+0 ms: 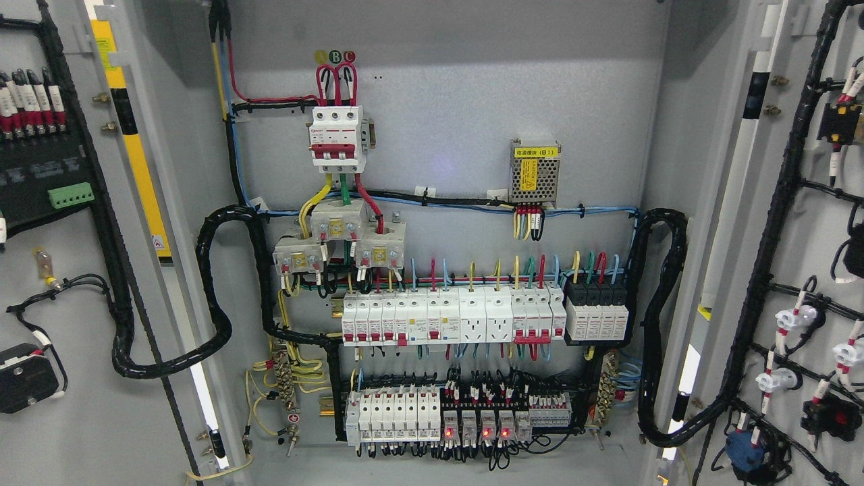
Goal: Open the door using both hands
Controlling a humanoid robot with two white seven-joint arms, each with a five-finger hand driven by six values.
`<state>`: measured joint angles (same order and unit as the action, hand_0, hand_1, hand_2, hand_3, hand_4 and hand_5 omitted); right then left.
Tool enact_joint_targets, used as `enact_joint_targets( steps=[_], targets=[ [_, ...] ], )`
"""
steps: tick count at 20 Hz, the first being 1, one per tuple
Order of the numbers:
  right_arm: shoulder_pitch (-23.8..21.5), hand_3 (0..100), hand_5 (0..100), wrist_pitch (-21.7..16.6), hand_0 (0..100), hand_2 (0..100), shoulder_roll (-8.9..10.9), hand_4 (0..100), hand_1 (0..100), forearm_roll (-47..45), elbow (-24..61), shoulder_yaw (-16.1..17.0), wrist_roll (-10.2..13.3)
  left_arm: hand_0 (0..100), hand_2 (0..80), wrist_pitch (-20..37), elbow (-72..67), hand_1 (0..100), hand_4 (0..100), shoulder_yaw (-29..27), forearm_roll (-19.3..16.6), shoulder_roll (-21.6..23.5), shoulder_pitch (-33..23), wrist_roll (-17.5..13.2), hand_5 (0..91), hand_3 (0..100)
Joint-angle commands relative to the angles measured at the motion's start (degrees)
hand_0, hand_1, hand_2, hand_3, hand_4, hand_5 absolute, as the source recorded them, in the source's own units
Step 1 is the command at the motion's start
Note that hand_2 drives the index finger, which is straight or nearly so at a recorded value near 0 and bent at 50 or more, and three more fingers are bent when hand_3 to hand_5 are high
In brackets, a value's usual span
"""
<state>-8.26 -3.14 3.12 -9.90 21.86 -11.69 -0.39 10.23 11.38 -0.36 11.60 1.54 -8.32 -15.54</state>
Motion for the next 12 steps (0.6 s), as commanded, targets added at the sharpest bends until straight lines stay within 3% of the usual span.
enact_joint_targets(
  steps=[1, 7, 12],
  targets=[
    [3.0, 0, 0, 5.1, 20, 0, -1.71, 0, 12, 7.1, -13.7, 7.4, 1.0, 0, 0.0, 0.1, -7.5, 0, 0, 2.7, -1.0, 1.3, 0.4, 3.1, 0.0, 0],
    [3.6, 0, 0, 6.8, 20, 0, -1.71, 0, 12, 6.9, -15.9, 7.6, 1.0, 0, 0.0, 0.0, -7.6, 0, 0, 3.9, -1.1, 1.3, 1.0, 3.2, 0.0, 0],
    [4.4, 0, 0, 6.8, 20, 0, -1.71, 0, 12, 6.6, -16.6, 11.4, 1.0, 0, 0.0, 0.0, -7.6, 0, 0, 4.0, -1.1, 1.3, 1.0, 3.2, 0.0, 0]
  ],
)
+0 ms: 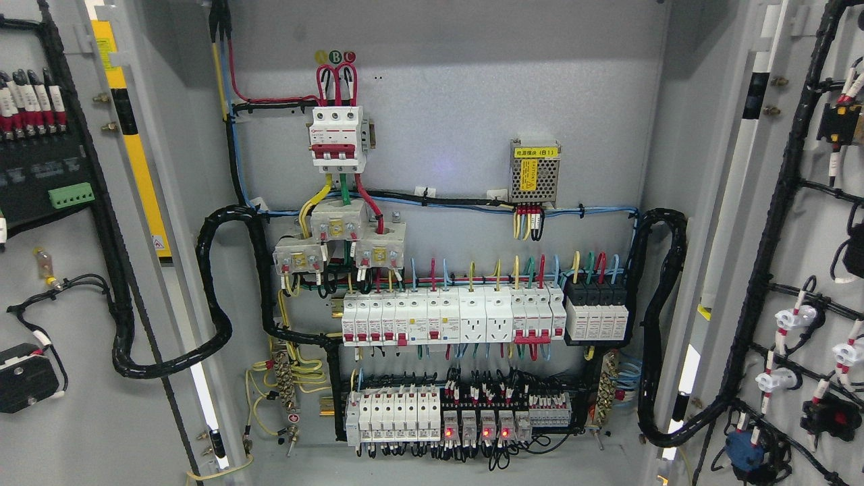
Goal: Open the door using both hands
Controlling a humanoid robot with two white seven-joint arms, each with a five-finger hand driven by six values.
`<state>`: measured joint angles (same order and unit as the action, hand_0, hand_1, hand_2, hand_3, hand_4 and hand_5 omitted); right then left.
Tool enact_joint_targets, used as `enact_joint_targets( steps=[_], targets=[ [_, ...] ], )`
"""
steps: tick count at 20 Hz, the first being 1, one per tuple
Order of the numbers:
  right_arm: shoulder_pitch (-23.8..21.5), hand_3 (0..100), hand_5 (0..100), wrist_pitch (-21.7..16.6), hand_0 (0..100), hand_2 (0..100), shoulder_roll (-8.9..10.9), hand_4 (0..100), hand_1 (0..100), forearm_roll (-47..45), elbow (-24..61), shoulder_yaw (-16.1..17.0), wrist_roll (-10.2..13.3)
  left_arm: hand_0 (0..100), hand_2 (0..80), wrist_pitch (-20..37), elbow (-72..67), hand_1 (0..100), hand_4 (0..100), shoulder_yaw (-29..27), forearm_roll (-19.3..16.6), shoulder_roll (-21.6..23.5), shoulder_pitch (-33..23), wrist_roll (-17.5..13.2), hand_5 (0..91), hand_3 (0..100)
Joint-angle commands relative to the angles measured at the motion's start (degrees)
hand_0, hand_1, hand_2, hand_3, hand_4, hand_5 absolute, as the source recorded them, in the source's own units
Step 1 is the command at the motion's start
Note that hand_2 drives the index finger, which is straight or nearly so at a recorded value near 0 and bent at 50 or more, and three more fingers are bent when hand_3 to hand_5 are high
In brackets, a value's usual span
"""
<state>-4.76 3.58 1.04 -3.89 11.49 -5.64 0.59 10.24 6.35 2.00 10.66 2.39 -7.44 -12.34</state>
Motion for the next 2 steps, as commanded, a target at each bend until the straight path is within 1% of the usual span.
enact_joint_targets(
  steps=[1, 2],
  targets=[
    [1.0, 0, 0, 0.1, 20, 0, 0.36, 0, 12, 0.6, -6.2, 5.6, 0.0, 0, 0.0, 0.0, -2.6, 0, 0, 1.7, -0.1, 0.4, 0.1, 0.0, 0.0, 0],
    [1.2, 0, 0, 0.1, 20, 0, 0.36, 0, 12, 0.6, -6.2, 6.2, 0.0, 0, 0.0, -0.1, -2.6, 0, 0, 1.6, 0.0, 0.4, 0.1, 0.0, 0.0, 0]
  ],
)
